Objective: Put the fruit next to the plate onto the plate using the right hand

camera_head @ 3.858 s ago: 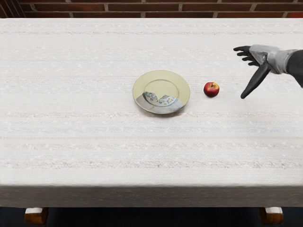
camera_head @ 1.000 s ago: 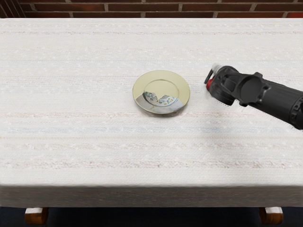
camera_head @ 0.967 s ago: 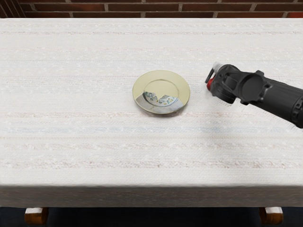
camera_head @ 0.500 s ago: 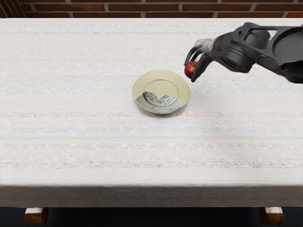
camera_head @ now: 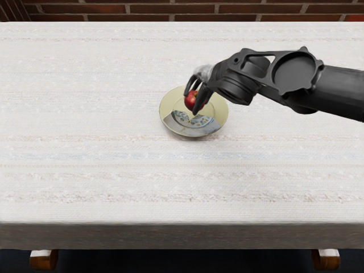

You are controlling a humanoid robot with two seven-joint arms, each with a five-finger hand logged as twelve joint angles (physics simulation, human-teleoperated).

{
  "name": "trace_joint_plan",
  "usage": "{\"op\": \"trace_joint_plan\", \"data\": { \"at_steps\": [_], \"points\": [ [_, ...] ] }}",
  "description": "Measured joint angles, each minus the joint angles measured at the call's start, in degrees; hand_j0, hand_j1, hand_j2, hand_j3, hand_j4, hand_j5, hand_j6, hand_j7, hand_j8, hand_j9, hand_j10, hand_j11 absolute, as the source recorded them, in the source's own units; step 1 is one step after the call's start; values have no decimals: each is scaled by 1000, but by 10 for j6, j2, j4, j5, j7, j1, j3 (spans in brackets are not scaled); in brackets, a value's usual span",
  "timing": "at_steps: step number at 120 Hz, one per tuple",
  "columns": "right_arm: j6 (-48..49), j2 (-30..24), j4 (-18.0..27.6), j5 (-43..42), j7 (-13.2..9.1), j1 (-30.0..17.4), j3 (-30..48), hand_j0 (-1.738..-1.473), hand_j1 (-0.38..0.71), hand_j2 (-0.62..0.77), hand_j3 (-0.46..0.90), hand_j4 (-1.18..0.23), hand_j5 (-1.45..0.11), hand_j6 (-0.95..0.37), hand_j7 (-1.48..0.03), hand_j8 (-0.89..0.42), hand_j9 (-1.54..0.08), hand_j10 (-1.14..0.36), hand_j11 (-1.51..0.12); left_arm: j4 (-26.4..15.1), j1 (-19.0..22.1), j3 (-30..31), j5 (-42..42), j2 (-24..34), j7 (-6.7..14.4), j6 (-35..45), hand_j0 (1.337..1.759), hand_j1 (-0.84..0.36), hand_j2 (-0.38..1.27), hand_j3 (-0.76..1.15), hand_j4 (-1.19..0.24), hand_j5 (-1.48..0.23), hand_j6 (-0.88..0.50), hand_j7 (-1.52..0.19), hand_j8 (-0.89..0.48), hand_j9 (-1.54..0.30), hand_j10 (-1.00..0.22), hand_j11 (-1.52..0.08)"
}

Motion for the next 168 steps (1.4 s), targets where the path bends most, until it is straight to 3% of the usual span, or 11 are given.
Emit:
{"op": "trace_joint_plan", "data": {
  "at_steps": [30,49,67,99,115,123,143,156,168],
  "points": [
    [2,21,-34,-5,0,-15,0,-1658,304,267,2,-779,-1190,-315,-1081,-250,-1196,-544,-1226,0,0,0,0,0,0,0,1658,60,48,0,-241,-313,-241,-313,-241,-313,-241,-313],
    [2,23,-41,-7,-1,-19,1,-1658,263,143,0,-656,-948,-399,-889,-347,-952,-547,-968,0,0,0,0,0,0,0,1658,60,48,0,-241,-313,-241,-313,-241,-313,-241,-313],
    [1,23,-45,-7,-2,-21,3,-1658,195,27,0,-523,-727,-400,-698,-368,-728,-471,-736,0,0,0,0,0,0,0,1658,60,48,0,-241,-313,-241,-313,-241,-313,-241,-313],
    [-3,22,-54,-4,-2,-21,7,-1658,-36,-19,0,-281,-377,-248,-369,-239,-377,-266,-379,0,0,0,0,0,0,0,1658,60,48,0,-241,-313,-241,-313,-241,-313,-241,-313],
    [4,1,-45,-3,-1,-22,46,-1658,-159,-14,0,-170,-226,-153,-221,-148,-226,-162,-227,0,0,0,0,0,0,0,1658,60,48,0,-241,-313,-241,-313,-241,-313,-241,-313],
    [37,-38,-18,12,14,-32,90,-1658,-197,-13,0,-136,-180,-124,-177,-121,-180,-131,-181,0,0,0,0,0,0,0,1658,60,48,0,-241,-313,-241,-313,-241,-313,-241,-313],
    [203,-156,32,81,92,-96,220,-1658,-250,-11,0,-87,-114,-82,-112,-80,-114,-84,-114,0,0,0,0,0,0,0,1658,60,48,0,-241,-313,-241,-313,-241,-313,-241,-313],
    [290,-210,68,117,115,-171,316,-1658,-268,-10,0,-71,-92,-68,-91,-67,-92,-69,-92,0,0,0,0,0,0,0,1658,60,48,0,-241,-313,-241,-313,-241,-313,-241,-313],
    [361,-272,98,183,126,-236,358,-1658,-277,-10,0,-62,-80,-60,-80,-59,-80,-61,-80,0,0,0,0,0,0,0,1658,60,48,0,-241,-313,-241,-313,-241,-313,-241,-313]
  ]
}}
